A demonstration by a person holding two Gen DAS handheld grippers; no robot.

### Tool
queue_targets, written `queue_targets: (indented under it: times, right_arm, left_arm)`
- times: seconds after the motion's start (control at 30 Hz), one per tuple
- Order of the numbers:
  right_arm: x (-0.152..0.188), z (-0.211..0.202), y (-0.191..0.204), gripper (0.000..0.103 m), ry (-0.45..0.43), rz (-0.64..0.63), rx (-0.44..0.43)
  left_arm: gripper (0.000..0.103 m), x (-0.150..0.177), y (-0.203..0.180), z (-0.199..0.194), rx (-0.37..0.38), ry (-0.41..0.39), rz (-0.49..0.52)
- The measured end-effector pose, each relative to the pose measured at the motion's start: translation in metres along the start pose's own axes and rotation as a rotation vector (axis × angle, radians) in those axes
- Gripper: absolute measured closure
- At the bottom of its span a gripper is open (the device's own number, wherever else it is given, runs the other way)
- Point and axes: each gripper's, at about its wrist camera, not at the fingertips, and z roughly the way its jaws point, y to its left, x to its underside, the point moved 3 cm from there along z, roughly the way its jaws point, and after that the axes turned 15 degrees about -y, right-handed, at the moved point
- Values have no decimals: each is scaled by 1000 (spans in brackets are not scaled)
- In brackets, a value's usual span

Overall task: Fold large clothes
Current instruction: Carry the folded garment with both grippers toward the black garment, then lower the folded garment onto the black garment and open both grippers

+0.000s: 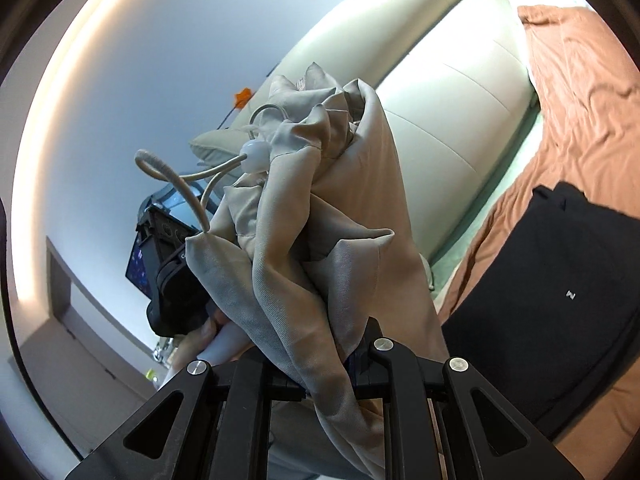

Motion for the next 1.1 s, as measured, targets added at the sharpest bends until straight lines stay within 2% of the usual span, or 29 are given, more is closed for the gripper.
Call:
queue_targets:
  times: [0.27,0.43,0.5,0.63,0.7,0.77,0.8,0.87,0.9,0.93,1.0,1.1]
  right_arm:
    - [-16,-6,-85,88,-25,86,60]
    - [-27,-12,-129,88,-44,101,115]
    - [-30,-17,-152,89,-66,91,184]
    - [-20,-22,-210,89,-87,146,329]
    - [-12,-25,-238,89,-82,211,362]
    - [-7,-29,-255,89,-94,268,369]
    - [-6,-30,-260,89,-97,277,373]
    - [-5,-30,-262,88,-95,266,369]
    - [-5,-28,-260,88,-89,256,377]
    - [-5,-27,-260,87,-87,253,384]
    - [-3,-30,-256,85,-85,257,397]
    - [-1,-36,-262,84,-80,257,400]
  left_arm:
    - [92,44,11,83,-37,79,-11]
    - [92,67,2,126,-84,125,61]
    - [90,82,2,145,-110,180,89]
    - [82,110,11,161,-158,265,110]
    - [81,120,18,155,-187,274,125]
    - [81,126,21,145,-178,291,132]
    - [76,128,23,142,-193,302,141]
    - [49,131,31,123,-232,289,163]
    - [27,130,35,115,-230,276,161]
    - [18,130,39,102,-229,253,152]
    - [18,131,47,83,-250,235,133]
    - [18,136,61,50,-322,215,113]
